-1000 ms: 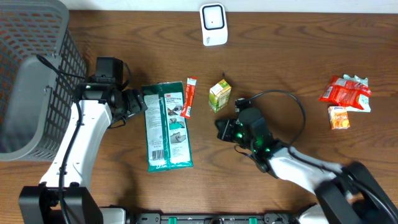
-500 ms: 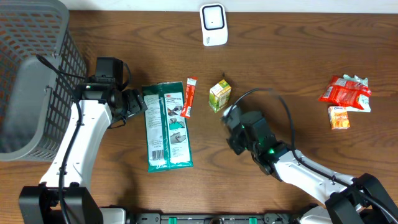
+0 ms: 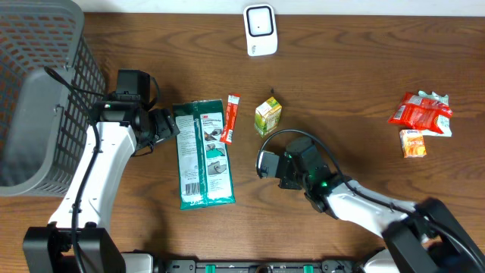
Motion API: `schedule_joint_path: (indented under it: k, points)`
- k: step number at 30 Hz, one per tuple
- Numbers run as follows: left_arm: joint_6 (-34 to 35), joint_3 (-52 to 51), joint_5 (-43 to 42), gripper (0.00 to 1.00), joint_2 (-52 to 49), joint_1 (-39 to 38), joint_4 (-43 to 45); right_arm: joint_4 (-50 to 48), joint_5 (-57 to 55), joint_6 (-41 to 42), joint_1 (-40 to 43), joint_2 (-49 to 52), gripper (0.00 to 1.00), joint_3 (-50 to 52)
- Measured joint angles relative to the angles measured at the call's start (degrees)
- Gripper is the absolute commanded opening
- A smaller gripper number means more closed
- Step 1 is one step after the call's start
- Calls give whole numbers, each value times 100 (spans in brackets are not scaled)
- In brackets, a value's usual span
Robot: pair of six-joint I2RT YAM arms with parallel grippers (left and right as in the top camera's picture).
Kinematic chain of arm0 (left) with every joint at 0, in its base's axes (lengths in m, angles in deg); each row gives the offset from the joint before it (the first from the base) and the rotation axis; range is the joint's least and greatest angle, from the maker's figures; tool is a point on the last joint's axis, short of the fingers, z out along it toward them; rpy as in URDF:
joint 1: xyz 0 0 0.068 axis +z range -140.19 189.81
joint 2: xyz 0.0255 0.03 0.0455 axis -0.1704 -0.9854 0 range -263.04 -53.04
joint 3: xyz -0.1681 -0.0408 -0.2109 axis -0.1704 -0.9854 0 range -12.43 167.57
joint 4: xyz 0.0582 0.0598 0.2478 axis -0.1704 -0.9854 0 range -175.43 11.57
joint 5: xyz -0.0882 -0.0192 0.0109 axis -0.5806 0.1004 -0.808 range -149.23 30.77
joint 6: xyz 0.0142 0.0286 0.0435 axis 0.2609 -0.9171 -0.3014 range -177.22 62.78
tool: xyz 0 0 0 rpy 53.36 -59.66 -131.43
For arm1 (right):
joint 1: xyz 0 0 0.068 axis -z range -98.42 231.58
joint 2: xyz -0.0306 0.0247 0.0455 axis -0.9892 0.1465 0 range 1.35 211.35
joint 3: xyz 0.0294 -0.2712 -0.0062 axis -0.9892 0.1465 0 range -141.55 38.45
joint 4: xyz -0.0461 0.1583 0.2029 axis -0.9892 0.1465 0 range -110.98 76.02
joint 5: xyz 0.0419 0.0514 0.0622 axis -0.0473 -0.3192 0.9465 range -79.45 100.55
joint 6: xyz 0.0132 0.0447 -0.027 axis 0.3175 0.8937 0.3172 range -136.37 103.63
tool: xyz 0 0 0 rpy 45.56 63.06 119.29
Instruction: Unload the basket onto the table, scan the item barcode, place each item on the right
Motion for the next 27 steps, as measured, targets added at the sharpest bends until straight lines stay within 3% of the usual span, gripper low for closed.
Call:
schedule_joint_path:
  k: [15, 27]
  points:
    - [2, 0, 0, 90, 0, 0, -2, -723, -557, -439, -96, 1163, 1, -708]
    - [2, 0, 0, 90, 0, 0, -2, -1117, -793, -125, -494, 1375, 1, -772]
